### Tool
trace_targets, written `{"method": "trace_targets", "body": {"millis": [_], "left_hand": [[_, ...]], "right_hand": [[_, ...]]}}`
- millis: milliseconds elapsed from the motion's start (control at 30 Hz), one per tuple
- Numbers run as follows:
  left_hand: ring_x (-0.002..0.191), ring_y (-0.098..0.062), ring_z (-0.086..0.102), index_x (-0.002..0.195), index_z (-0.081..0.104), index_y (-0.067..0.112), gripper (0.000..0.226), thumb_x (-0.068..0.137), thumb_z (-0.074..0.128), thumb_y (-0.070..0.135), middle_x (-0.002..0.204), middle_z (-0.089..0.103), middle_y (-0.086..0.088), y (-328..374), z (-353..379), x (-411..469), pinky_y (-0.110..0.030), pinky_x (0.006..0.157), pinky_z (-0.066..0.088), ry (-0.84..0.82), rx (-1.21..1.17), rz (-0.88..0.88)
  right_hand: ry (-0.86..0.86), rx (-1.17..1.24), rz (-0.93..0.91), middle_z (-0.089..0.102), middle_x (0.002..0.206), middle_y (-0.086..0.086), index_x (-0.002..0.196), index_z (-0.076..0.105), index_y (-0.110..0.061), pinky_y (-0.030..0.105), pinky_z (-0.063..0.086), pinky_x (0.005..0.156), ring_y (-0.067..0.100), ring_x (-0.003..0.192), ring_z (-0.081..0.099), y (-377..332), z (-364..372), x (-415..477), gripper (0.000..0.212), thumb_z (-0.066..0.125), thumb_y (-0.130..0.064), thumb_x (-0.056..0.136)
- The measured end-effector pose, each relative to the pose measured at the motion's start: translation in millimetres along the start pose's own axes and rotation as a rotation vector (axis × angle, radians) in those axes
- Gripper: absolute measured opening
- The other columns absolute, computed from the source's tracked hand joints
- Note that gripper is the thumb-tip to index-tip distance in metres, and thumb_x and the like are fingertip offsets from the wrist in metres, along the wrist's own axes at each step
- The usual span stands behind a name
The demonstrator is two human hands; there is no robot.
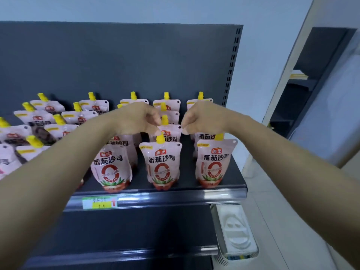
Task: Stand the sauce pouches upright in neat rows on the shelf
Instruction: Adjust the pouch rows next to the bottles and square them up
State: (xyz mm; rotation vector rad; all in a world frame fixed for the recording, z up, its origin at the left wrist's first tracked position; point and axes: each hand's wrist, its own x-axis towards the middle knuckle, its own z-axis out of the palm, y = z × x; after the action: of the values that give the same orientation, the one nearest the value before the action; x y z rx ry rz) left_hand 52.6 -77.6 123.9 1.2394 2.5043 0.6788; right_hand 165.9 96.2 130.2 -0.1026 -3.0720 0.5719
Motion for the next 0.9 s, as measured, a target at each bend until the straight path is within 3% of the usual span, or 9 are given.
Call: {"method": "trace_targets", "body": {"millis": [67, 133, 200, 267, 400, 533, 667, 800, 900], "left_hand": [[0.095, -0.013, 0.062, 0.097, 0.066, 0.018, 0.028, 0.073, 0.077, 0.025, 0.099, 0.067, 0.002, -8.4, 0.3, -6.0, -0.027, 0.087, 0.045, -0.024, -0.071, -0.014], [0.09, -0.012, 0.062, 0.096, 0.066, 0.02, 0.027, 0.073, 0.077, 0.025, 0.094, 0.068, 0.003, -16.7, 1.3, -9.8, -0.026, 0.084, 0.046, -0.059, -0.079, -0.015], [0.08, -0.01, 0.06, 0.092, 0.067, 0.019, 0.02, 0.075, 0.076, 0.02, 0.084, 0.065, 0.006, -24.3, 5.3, -12.2, -0.022, 0.073, 0.044, -0.112, 0.01, -0.011], [0.076, -0.011, 0.058, 0.084, 0.067, 0.017, 0.009, 0.078, 0.073, 0.013, 0.077, 0.062, 0.008, -30.3, 12.1, -12.6, -0.023, 0.072, 0.044, -0.147, 0.07, 0.008], [0.076, -0.013, 0.058, 0.081, 0.068, 0.013, 0.009, 0.08, 0.069, 0.005, 0.073, 0.062, 0.007, -38.0, 19.1, -8.7, -0.024, 0.074, 0.043, -0.089, 0.111, 0.047], [0.082, -0.019, 0.065, 0.089, 0.071, 0.007, 0.011, 0.079, 0.069, 0.002, 0.085, 0.071, -0.006, -43.9, 21.4, -2.1, -0.029, 0.078, 0.051, -0.078, 0.113, 0.083], [0.079, -0.013, 0.063, 0.092, 0.072, 0.008, 0.015, 0.079, 0.068, 0.002, 0.082, 0.069, 0.0, -50.0, 22.8, 2.7, -0.027, 0.078, 0.049, -0.074, 0.074, 0.14], [0.074, -0.004, 0.057, 0.094, 0.072, 0.011, 0.016, 0.081, 0.067, 0.004, 0.076, 0.062, 0.011, -54.8, 22.7, 3.9, -0.023, 0.075, 0.043, -0.076, 0.063, 0.176], [0.082, -0.01, 0.06, 0.101, 0.07, 0.012, 0.021, 0.082, 0.066, 0.004, 0.085, 0.064, 0.006, -57.3, 18.5, 0.8, -0.025, 0.079, 0.048, -0.105, 0.05, 0.197]], "right_hand": [[-0.108, -0.072, -0.001, 0.073, 0.107, 0.002, 0.104, 0.073, -0.008, 0.026, 0.051, 0.085, 0.016, 0.099, 0.066, -10.2, 15.1, 8.8, 0.021, 0.063, -0.014, 0.087], [-0.179, -0.099, 0.025, 0.072, 0.11, 0.007, 0.109, 0.071, -0.008, 0.031, 0.052, 0.09, 0.021, 0.102, 0.066, -14.6, 25.8, 15.0, 0.023, 0.062, -0.016, 0.089], [-0.233, -0.103, 0.059, 0.073, 0.104, 0.013, 0.104, 0.071, -0.006, 0.028, 0.054, 0.076, 0.021, 0.09, 0.068, -17.3, 32.3, 18.1, 0.019, 0.059, -0.014, 0.09], [-0.257, -0.105, 0.078, 0.073, 0.089, 0.013, 0.084, 0.066, -0.008, 0.019, 0.045, 0.058, 0.015, 0.071, 0.064, -19.3, 36.0, 19.5, 0.013, 0.056, -0.011, 0.092], [-0.273, -0.107, 0.107, 0.064, 0.065, 0.003, 0.063, 0.055, -0.015, 0.018, 0.044, 0.059, 0.012, 0.066, 0.064, -23.6, 37.0, 20.5, 0.031, 0.054, -0.01, 0.093], [-0.291, -0.083, 0.145, 0.064, 0.061, -0.001, 0.063, 0.057, -0.016, 0.022, 0.049, 0.067, 0.008, 0.062, 0.065, -25.4, 35.9, 18.5, 0.029, 0.055, -0.011, 0.092], [-0.286, -0.095, 0.178, 0.066, 0.064, 0.003, 0.081, 0.064, 0.006, 0.022, 0.049, 0.065, 0.005, 0.058, 0.065, -26.7, 35.7, 18.7, 0.022, 0.055, -0.01, 0.092], [-0.296, -0.115, 0.205, 0.063, 0.062, 0.001, 0.064, 0.055, -0.008, 0.023, 0.051, 0.068, 0.014, 0.067, 0.07, -29.2, 35.5, 20.9, 0.028, 0.054, -0.01, 0.092], [-0.341, -0.126, 0.248, 0.066, 0.072, 0.003, 0.074, 0.063, -0.006, 0.022, 0.053, 0.068, 0.016, 0.073, 0.068, -36.3, 29.2, 22.4, 0.019, 0.056, -0.011, 0.092]]}}
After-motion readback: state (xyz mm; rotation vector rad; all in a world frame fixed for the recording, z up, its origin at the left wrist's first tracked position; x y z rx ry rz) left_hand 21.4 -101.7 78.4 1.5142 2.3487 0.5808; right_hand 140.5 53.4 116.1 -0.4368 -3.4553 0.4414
